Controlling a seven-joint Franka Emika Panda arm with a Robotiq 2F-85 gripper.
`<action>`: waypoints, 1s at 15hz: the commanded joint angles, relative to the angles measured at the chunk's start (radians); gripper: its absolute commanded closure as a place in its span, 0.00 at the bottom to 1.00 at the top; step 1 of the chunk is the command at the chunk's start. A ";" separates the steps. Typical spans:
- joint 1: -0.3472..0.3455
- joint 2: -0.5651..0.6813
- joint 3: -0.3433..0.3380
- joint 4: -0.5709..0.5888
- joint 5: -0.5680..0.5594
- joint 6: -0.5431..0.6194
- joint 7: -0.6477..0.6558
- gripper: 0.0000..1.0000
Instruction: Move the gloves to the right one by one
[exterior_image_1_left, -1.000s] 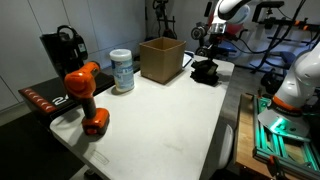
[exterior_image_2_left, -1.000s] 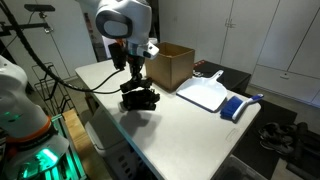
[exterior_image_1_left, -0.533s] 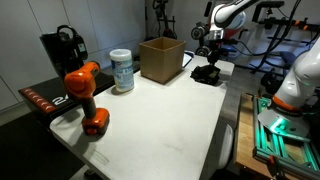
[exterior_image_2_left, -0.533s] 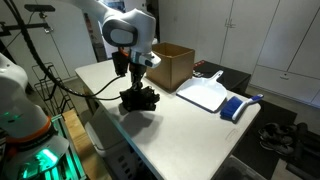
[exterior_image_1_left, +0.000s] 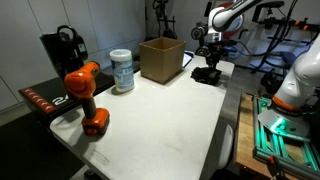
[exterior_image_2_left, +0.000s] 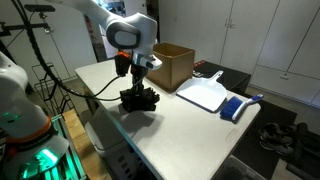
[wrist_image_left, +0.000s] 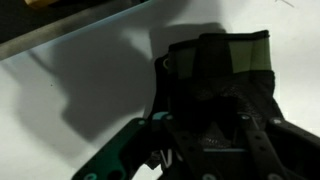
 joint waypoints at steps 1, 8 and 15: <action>-0.005 -0.094 0.039 -0.008 -0.122 -0.039 0.097 0.25; 0.012 -0.330 0.140 0.010 -0.297 -0.174 0.199 0.00; 0.040 -0.473 0.183 0.117 -0.096 -0.293 0.288 0.00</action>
